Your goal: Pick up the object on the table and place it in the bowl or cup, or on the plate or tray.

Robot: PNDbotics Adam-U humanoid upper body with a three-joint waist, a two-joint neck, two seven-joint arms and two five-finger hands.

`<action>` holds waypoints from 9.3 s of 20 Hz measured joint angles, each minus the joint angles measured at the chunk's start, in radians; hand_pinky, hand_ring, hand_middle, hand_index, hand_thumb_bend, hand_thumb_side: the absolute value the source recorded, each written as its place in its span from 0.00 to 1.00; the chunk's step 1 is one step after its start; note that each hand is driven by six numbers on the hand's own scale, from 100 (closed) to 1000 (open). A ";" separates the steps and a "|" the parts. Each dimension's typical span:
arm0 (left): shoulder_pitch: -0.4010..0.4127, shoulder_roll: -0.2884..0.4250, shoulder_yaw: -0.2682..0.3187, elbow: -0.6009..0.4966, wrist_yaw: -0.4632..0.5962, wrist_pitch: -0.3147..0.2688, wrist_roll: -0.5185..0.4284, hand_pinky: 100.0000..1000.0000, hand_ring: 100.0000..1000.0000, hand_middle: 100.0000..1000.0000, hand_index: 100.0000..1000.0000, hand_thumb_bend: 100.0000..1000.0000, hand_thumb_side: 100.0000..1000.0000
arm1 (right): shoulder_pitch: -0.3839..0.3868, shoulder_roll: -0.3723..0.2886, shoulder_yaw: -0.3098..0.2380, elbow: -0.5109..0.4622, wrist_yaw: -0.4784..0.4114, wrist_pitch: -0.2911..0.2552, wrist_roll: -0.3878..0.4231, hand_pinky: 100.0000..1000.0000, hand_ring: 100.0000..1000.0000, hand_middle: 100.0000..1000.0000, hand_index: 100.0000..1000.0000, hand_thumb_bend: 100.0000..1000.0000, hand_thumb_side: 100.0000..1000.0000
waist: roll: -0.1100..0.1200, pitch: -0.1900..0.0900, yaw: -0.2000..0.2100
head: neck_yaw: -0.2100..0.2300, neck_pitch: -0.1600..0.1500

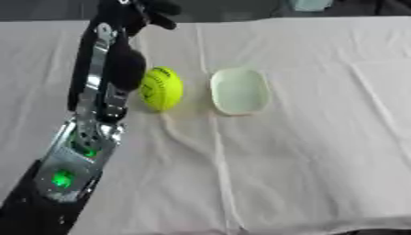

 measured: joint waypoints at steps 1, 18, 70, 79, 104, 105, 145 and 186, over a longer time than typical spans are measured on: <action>0.002 0.000 0.000 0.000 0.000 0.000 0.000 0.53 0.64 0.91 0.88 0.54 1.00 | 0.000 0.000 0.000 0.000 0.002 0.000 0.000 0.62 0.73 0.77 0.93 0.00 1.00 | 0.000 0.000 0.000 | 0.000 0.000; -0.210 0.409 -0.040 0.000 -0.357 0.227 -0.666 0.72 0.78 1.00 0.89 0.72 1.00 | 0.008 -0.001 0.009 0.001 0.008 0.004 0.005 0.60 0.72 0.76 0.93 0.00 1.00 | 0.030 -0.009 -0.045 | 0.000 0.000; -0.376 0.372 -0.158 0.501 -0.626 0.342 -1.237 0.75 0.91 1.00 0.96 0.80 0.99 | 0.000 -0.008 0.029 0.013 0.001 0.012 0.030 0.59 0.72 0.76 0.93 0.00 1.00 | 0.058 -0.002 -0.111 | 0.023 0.000; -0.368 0.369 -0.148 0.554 -0.630 0.346 -1.237 0.74 0.90 1.00 0.95 0.82 0.94 | 0.000 -0.008 0.029 0.013 -0.001 0.012 0.030 0.59 0.72 0.76 0.93 0.00 1.00 | 0.057 -0.002 -0.111 | 0.027 0.000; -0.313 0.322 -0.148 0.581 -0.723 0.288 -1.235 0.00 0.49 0.95 0.72 0.61 0.40 | -0.005 0.000 0.028 0.013 -0.007 0.014 0.032 0.59 0.72 0.76 0.93 0.00 1.00 | 0.051 0.004 -0.117 | 0.028 0.000; -0.310 0.322 -0.148 0.575 -0.729 0.291 -1.235 0.00 0.48 0.95 0.71 0.60 0.40 | -0.005 0.000 0.028 0.013 -0.007 0.014 0.032 0.59 0.72 0.76 0.93 0.00 1.00 | 0.051 0.004 -0.117 | 0.028 0.000; -0.485 0.296 -0.061 0.428 -0.697 0.431 -1.227 0.00 0.37 0.84 0.59 0.46 0.41 | -0.018 0.000 0.032 0.016 -0.008 0.017 0.035 0.58 0.72 0.76 0.93 0.00 1.00 | 0.081 -0.004 -0.198 | 0.041 0.000; -0.517 0.159 -0.097 0.637 -0.755 0.409 -1.166 0.00 0.44 0.88 0.61 0.51 0.60 | -0.063 0.019 0.044 0.013 -0.024 0.026 0.051 0.58 0.72 0.76 0.94 0.00 1.00 | 0.111 0.042 -0.327 | 0.072 -0.015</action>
